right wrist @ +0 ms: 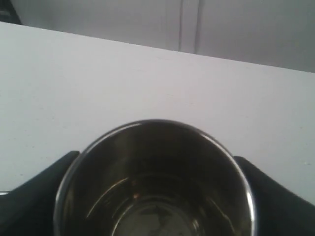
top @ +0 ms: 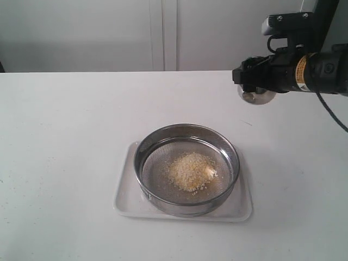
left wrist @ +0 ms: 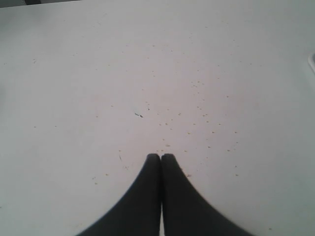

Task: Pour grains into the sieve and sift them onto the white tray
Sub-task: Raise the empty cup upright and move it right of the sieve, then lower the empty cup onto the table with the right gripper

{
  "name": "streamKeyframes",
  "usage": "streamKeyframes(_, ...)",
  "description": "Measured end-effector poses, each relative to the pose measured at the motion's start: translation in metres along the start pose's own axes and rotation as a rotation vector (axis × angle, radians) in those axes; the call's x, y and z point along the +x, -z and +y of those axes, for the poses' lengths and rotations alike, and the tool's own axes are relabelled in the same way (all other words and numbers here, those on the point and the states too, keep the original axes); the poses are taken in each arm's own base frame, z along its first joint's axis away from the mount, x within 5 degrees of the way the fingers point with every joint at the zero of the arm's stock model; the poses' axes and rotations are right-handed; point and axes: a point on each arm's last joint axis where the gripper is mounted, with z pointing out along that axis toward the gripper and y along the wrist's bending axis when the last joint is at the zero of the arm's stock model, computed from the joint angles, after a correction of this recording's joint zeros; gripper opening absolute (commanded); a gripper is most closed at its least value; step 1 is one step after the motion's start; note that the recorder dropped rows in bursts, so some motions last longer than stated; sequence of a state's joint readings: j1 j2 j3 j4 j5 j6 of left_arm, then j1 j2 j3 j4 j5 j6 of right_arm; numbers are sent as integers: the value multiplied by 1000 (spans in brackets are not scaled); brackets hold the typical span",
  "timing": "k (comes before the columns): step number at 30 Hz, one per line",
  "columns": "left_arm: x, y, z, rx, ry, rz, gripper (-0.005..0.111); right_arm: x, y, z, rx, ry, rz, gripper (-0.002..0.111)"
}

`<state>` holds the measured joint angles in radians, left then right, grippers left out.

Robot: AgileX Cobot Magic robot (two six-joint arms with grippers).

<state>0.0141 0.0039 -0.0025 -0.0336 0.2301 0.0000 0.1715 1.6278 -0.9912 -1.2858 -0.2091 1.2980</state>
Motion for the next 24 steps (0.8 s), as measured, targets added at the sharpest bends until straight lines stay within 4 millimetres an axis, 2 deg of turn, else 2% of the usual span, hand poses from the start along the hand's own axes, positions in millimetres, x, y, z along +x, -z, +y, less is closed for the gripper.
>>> streamKeyframes(4,0,0,0,0,0,0,0,2,1,-21,43,-29,0,0)
streamKeyframes(7,0,0,0,0,0,-2,0,16,-13,-35,60,-63,27,0)
streamKeyframes(14,0,0,0,0,0,-2,0,40,-44,-39,2,-35,10,0)
streamKeyframes(24,0,0,0,0,0,-2,0,55,-67,-46,13,-60,-92,0)
